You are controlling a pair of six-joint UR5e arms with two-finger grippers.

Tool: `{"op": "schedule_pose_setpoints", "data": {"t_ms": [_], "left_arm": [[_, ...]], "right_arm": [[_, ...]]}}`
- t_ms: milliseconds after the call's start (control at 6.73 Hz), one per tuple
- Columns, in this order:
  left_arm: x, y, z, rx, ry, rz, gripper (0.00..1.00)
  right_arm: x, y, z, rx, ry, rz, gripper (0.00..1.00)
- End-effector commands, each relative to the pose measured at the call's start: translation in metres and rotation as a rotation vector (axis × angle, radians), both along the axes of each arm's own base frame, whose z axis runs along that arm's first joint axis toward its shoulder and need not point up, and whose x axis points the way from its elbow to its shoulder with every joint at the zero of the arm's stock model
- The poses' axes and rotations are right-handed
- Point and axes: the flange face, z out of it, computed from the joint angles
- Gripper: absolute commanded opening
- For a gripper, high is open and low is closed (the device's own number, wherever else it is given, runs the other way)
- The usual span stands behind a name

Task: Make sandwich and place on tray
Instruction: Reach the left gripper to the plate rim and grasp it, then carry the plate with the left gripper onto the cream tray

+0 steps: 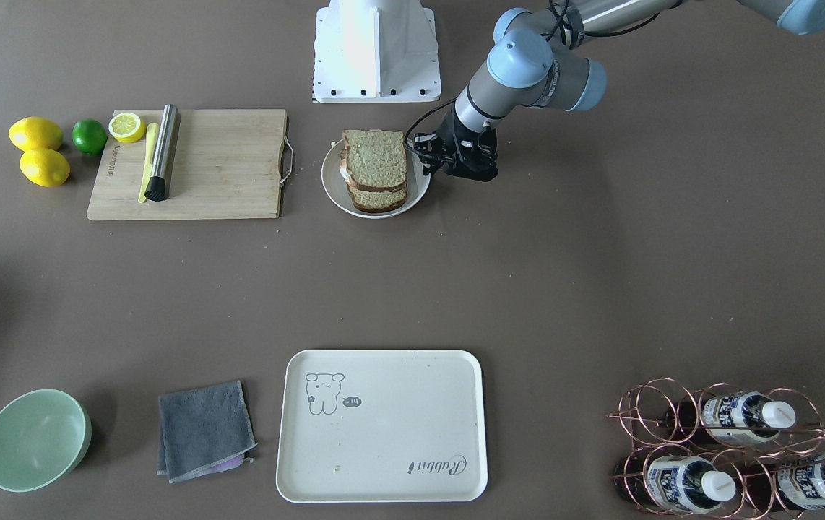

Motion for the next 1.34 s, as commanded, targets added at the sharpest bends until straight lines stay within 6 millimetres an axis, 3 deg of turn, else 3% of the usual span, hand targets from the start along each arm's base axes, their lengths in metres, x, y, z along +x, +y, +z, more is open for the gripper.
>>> {"op": "schedule_pose_setpoints", "data": {"t_ms": [0, 297, 446, 595, 743, 892, 1041, 1189], "left_arm": [[-0.027, -0.068, -0.01, -0.001, 0.005, -0.049, 0.0], [-0.028, -0.166, -0.016, -0.011, -0.032, -0.062, 0.0], [-0.029, -0.214, -0.022, -0.002, -0.054, -0.059, 0.0], [-0.032, -0.261, -0.03, -0.003, -0.073, -0.051, 0.0], [-0.032, -0.285, -0.022, 0.01, -0.102, -0.046, 0.0], [-0.017, -0.314, -0.035, -0.011, -0.13, -0.053, 0.0], [-0.012, -0.329, -0.021, 0.009, -0.125, -0.062, 0.0], [-0.001, -0.344, -0.022, 0.008, -0.146, -0.077, 0.0]], "right_arm": [[0.031, -0.009, -0.003, 0.032, 0.093, -0.048, 1.0], [0.085, -0.024, -0.019, 0.047, 0.172, -0.09, 1.0], [0.1, -0.024, -0.015, 0.039, 0.202, -0.105, 1.0], [0.101, -0.026, -0.016, 0.038, 0.209, -0.107, 1.0], [0.097, -0.028, -0.014, 0.036, 0.209, -0.115, 1.0], [0.097, -0.028, -0.014, 0.036, 0.209, -0.115, 1.0], [0.097, -0.028, -0.013, 0.035, 0.209, -0.115, 1.0], [0.097, -0.028, -0.015, 0.038, 0.209, -0.115, 1.0]]}}
